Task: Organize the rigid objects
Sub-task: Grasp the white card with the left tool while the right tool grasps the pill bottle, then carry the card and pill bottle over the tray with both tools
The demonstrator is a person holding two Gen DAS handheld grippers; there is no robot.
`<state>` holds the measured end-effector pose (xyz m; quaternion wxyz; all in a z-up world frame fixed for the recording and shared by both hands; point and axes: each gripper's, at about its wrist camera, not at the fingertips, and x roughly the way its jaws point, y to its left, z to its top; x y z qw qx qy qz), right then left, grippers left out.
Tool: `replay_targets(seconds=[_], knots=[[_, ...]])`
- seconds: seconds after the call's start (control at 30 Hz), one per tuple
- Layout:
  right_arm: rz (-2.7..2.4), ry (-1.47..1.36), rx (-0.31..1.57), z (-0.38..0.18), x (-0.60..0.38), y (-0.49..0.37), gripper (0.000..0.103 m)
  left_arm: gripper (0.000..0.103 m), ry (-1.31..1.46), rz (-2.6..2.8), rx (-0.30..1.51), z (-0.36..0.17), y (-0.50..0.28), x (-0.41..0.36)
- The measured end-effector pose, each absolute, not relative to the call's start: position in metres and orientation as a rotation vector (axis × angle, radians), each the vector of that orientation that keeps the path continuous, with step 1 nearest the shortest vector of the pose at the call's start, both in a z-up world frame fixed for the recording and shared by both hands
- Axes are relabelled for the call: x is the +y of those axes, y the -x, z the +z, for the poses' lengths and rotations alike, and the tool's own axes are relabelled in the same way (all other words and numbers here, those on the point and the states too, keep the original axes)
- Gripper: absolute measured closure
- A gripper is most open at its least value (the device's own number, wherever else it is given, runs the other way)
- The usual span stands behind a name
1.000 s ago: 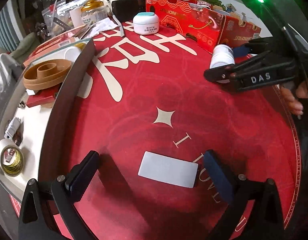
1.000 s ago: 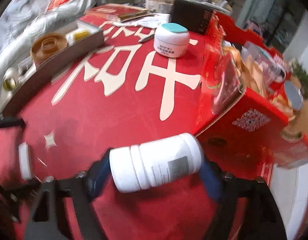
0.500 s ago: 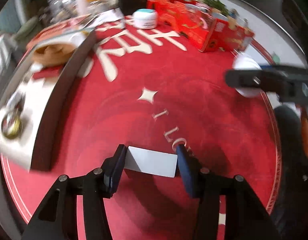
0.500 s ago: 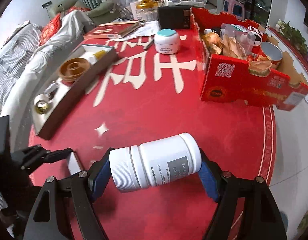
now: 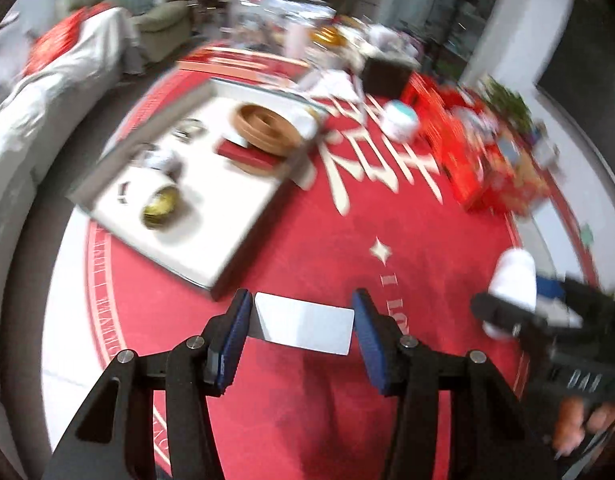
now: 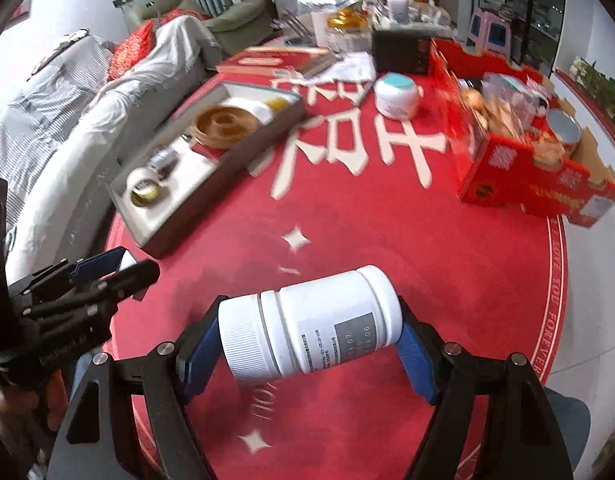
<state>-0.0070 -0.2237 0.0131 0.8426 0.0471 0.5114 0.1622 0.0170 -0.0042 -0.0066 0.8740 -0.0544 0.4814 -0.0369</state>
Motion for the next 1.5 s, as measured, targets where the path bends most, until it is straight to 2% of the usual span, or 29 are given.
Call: replay_targets(seconds=[0.7,0.9,1.5], knots=[[0.403,-0.083,0.841,0.145,-0.118,-0.087,0.024,0.048,0.293,0.312,0.736,0.113,-0.076,0.088],[0.414,-0.061,0.838,0.152,-0.091,-0.116,0.024,0.048,0.305,0.358,0.746,0.105,-0.097,0.105],[0.409,-0.058,0.97,0.096,-0.078,-0.141,0.024,0.048,0.309,0.37,0.864,0.049,-0.12,0.113]])
